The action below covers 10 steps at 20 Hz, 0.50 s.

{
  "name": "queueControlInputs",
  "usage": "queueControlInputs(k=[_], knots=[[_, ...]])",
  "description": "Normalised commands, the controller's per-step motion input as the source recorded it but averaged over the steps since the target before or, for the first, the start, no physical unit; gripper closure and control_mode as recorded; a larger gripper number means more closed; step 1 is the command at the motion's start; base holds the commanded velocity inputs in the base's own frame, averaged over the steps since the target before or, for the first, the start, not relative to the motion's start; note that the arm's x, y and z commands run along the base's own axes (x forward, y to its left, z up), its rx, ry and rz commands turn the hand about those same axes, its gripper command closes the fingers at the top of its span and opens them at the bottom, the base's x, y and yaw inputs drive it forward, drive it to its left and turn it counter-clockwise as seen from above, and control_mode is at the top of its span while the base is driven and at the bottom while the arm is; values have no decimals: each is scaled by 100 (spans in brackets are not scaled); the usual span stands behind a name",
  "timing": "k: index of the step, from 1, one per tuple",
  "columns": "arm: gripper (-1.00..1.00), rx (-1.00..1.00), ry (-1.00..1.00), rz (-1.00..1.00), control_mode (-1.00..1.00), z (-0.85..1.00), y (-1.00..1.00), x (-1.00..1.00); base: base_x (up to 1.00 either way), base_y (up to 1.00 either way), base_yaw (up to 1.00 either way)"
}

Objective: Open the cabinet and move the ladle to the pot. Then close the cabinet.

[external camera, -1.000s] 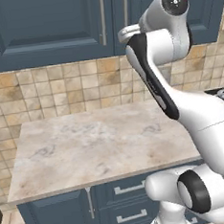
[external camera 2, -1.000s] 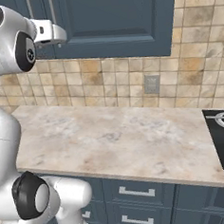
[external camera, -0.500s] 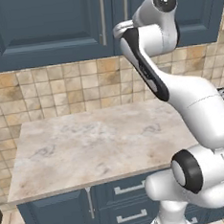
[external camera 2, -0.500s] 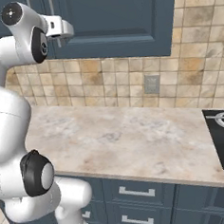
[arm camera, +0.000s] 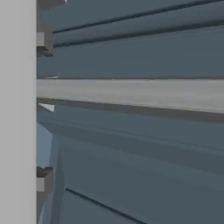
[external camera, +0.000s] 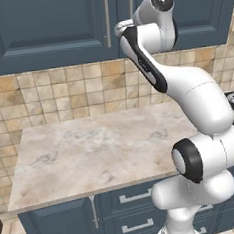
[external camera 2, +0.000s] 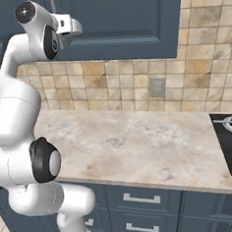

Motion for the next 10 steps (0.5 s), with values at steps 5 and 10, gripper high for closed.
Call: queueControlInputs(k=[5,10], knots=[[-100,3,-1,0,-100,0,0,48,0,0,0],[-100,3,-1,0,-100,0,0,56,0,0,0]])
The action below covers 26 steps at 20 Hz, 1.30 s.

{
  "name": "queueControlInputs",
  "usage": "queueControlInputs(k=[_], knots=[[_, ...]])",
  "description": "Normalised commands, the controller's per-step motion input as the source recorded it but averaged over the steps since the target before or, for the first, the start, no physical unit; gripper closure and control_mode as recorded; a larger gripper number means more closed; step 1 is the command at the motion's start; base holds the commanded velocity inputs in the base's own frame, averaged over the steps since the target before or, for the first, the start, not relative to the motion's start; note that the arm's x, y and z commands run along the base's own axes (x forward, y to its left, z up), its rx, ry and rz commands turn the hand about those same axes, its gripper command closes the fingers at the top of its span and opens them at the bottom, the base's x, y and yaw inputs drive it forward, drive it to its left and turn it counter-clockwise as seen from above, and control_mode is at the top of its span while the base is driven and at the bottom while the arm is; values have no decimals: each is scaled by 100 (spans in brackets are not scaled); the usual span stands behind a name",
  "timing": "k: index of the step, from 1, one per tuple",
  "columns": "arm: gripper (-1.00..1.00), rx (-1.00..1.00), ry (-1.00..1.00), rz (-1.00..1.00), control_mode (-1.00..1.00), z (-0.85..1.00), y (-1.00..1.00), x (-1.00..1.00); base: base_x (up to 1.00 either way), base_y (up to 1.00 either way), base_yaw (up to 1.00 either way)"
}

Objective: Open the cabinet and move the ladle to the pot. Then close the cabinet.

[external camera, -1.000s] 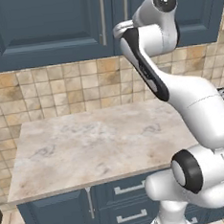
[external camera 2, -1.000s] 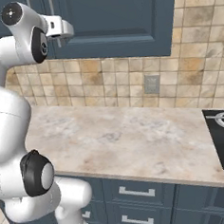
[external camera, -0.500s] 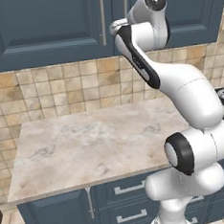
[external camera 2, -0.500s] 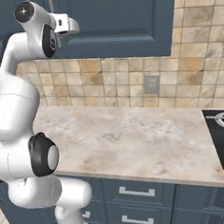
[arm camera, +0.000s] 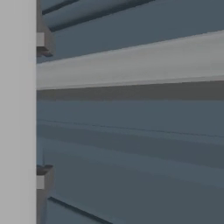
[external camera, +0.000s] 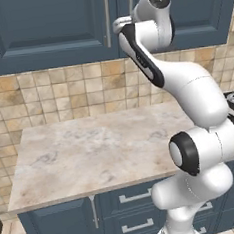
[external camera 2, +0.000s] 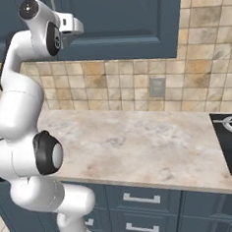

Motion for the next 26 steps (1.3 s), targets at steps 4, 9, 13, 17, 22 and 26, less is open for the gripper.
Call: queueControlInputs(k=[4,9,13,17,22,26], knots=[[-100,2,0,0,-100,-3,0,51,0,0,0],[100,0,-2,-1,-100,-14,-27,24,0,0,0],[100,0,-8,-3,-100,-19,-79,6,0,0,0],[100,0,-12,-3,-100,-21,-89,0,0,0,0],[100,0,-14,-3,-100,-5,-92,-17,0,0,0],[100,0,-2,-3,-100,1,-100,-64,0,0,0]])
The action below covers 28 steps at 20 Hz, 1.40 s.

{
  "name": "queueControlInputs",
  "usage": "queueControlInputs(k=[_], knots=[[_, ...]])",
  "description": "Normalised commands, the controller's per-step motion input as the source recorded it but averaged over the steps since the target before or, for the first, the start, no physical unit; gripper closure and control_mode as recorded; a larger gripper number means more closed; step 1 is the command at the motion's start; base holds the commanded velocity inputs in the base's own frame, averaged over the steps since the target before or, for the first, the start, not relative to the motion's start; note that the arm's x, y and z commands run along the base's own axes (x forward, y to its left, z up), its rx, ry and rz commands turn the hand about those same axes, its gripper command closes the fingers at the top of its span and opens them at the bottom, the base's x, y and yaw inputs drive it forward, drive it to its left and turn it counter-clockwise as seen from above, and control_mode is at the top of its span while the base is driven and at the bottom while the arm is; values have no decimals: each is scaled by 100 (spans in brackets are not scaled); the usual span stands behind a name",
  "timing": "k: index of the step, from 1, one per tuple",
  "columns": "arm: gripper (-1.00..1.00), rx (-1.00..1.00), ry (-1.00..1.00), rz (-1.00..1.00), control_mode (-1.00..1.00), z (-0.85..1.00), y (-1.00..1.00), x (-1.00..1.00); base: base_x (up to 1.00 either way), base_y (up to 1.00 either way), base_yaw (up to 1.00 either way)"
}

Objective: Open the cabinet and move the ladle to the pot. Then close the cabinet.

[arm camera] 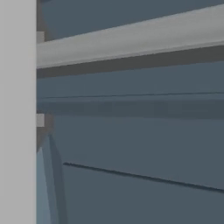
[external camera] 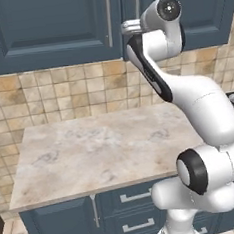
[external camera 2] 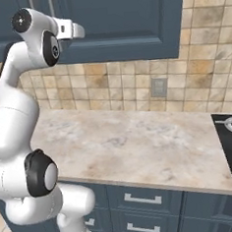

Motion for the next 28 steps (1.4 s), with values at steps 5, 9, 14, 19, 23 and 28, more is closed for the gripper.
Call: queueControlInputs(k=[5,9,14,19,23,28], knots=[[100,0,0,-4,-100,12,-100,-83,0,0,0],[100,2,0,-1,-100,15,-100,-99,0,0,0],[100,5,0,0,-100,6,-100,-100,0,0,0],[100,8,0,0,-100,0,-100,-100,0,0,0],[100,8,0,0,-100,0,-100,-100,0,0,0],[100,6,0,0,-100,0,-100,-95,0,0,0]])
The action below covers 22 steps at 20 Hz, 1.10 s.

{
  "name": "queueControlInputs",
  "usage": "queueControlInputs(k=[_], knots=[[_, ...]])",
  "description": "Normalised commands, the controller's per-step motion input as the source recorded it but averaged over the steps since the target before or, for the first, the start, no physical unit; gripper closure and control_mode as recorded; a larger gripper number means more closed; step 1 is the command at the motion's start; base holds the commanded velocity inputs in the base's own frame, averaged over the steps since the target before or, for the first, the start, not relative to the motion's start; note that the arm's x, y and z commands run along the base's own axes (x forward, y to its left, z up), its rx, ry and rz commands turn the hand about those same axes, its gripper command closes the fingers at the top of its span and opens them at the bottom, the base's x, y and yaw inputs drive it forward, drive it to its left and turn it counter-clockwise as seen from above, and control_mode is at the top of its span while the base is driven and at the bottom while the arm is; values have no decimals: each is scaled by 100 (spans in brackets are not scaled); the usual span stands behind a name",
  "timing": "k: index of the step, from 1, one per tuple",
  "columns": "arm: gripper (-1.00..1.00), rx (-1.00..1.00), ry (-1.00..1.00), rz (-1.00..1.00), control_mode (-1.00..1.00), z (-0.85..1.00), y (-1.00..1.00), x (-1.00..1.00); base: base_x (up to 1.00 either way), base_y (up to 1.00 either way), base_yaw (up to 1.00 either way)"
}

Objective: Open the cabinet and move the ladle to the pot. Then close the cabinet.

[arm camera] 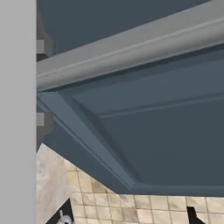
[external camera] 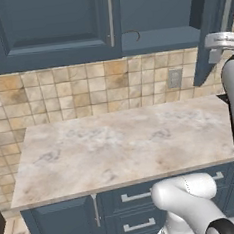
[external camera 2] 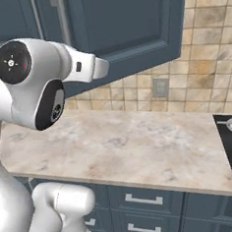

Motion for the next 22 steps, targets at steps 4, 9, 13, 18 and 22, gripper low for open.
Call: queueControlInputs(k=[4,9,13,18,22], knots=[[-100,1,0,0,-100,0,-81,-86,0,0,0],[-100,0,0,0,-100,0,26,-98,0,0,0],[-100,-10,0,-3,-100,0,100,-100,0,0,0],[-100,-12,5,-1,-100,0,100,-44,0,0,0],[-100,-8,10,-5,-100,0,91,46,0,0,0]])
